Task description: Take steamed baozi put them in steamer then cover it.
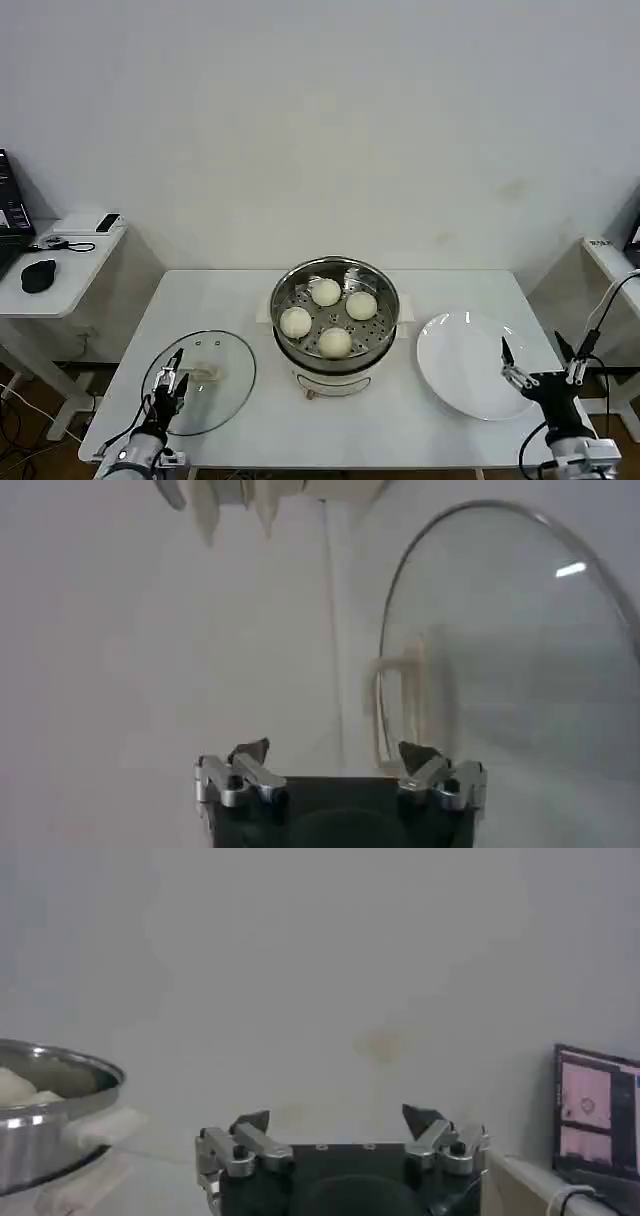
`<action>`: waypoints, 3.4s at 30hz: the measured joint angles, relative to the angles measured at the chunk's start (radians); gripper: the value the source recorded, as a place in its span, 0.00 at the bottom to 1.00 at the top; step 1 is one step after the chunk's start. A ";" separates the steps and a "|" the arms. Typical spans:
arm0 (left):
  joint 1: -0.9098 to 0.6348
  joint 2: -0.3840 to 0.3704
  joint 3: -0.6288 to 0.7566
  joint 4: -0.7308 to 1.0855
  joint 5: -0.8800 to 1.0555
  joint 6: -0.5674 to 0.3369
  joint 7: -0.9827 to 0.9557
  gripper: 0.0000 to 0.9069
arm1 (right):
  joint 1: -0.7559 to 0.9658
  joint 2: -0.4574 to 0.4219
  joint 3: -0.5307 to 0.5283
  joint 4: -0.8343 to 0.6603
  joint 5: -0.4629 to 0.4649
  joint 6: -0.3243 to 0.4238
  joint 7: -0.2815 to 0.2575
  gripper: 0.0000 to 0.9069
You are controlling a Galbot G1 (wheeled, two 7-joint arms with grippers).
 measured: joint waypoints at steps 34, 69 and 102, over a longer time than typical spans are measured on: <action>-0.112 -0.006 0.016 0.081 0.009 -0.011 -0.016 0.00 | -0.009 0.014 -0.032 -0.004 -0.042 0.015 -0.005 1.00; -0.202 0.131 0.108 -0.297 -0.230 0.374 0.136 0.00 | -0.035 0.003 -0.046 -0.025 -0.085 0.030 -0.016 1.00; -0.538 -0.133 0.552 -0.237 0.101 0.608 0.473 0.00 | -0.048 0.109 -0.138 -0.048 -0.219 0.057 0.000 1.00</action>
